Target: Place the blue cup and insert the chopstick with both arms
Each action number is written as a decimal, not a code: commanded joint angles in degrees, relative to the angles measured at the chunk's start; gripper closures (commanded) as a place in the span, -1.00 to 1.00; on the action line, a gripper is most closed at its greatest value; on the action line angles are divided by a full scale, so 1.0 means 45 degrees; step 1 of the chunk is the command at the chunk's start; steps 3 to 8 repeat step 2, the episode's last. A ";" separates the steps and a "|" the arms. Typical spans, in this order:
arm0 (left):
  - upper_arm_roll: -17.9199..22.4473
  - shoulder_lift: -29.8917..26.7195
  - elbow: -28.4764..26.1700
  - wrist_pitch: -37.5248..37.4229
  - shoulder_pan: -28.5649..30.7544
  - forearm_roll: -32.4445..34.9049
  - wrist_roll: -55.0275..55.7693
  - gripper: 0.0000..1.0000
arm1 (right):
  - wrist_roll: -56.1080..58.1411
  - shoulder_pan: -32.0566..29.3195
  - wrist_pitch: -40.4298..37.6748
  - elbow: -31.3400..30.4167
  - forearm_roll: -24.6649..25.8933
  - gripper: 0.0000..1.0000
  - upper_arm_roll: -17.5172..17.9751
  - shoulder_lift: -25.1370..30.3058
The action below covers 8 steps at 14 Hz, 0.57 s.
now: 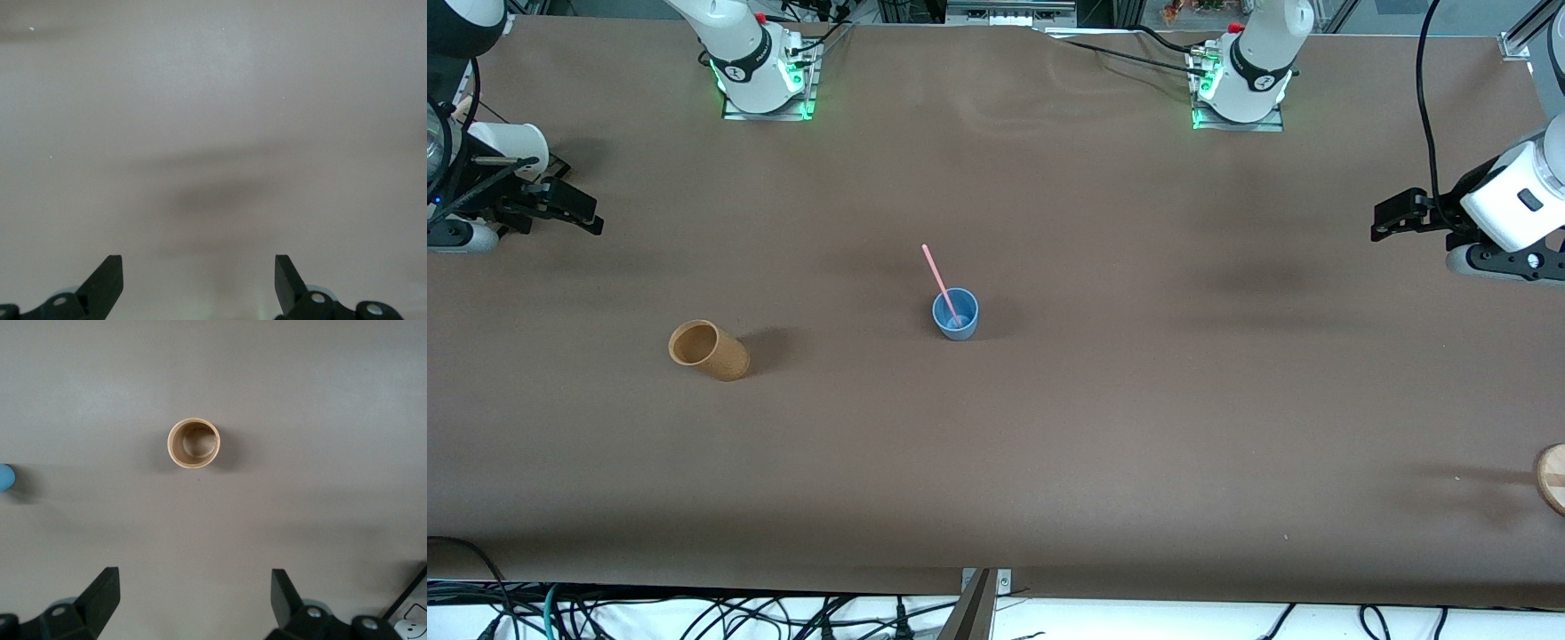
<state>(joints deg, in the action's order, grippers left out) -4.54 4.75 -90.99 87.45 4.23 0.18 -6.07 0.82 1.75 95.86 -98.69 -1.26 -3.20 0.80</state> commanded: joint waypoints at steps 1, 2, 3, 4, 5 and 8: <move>0.0013 0.0098 0.0240 -0.0040 0.0036 0.0019 -0.0291 -1.00 | 0.0033 -0.0174 -0.0540 0.0408 0.0222 -1.00 0.0340 0.0076; -0.0007 0.0098 0.0240 -0.0040 0.0017 0.0019 -0.0291 -1.00 | 0.0033 -0.0174 -0.0542 0.0408 0.0222 -1.00 0.0320 0.0076; -0.0007 0.0098 0.0240 -0.0040 0.0017 0.0019 -0.0291 -1.00 | 0.0033 -0.0174 -0.0542 0.0408 0.0222 -1.00 0.0320 0.0076; -0.0007 0.0098 0.0240 -0.0040 0.0017 0.0019 -0.0291 -1.00 | 0.0033 -0.0174 -0.0542 0.0408 0.0222 -1.00 0.0320 0.0076; -0.0007 0.0098 0.0240 -0.0040 0.0017 0.0019 -0.0291 -1.00 | 0.0033 -0.0174 -0.0542 0.0408 0.0222 -1.00 0.0320 0.0076; -0.0007 0.0098 0.0240 -0.0040 0.0017 0.0019 -0.0291 -1.00 | 0.0033 -0.0174 -0.0542 0.0408 0.0222 -1.00 0.0320 0.0076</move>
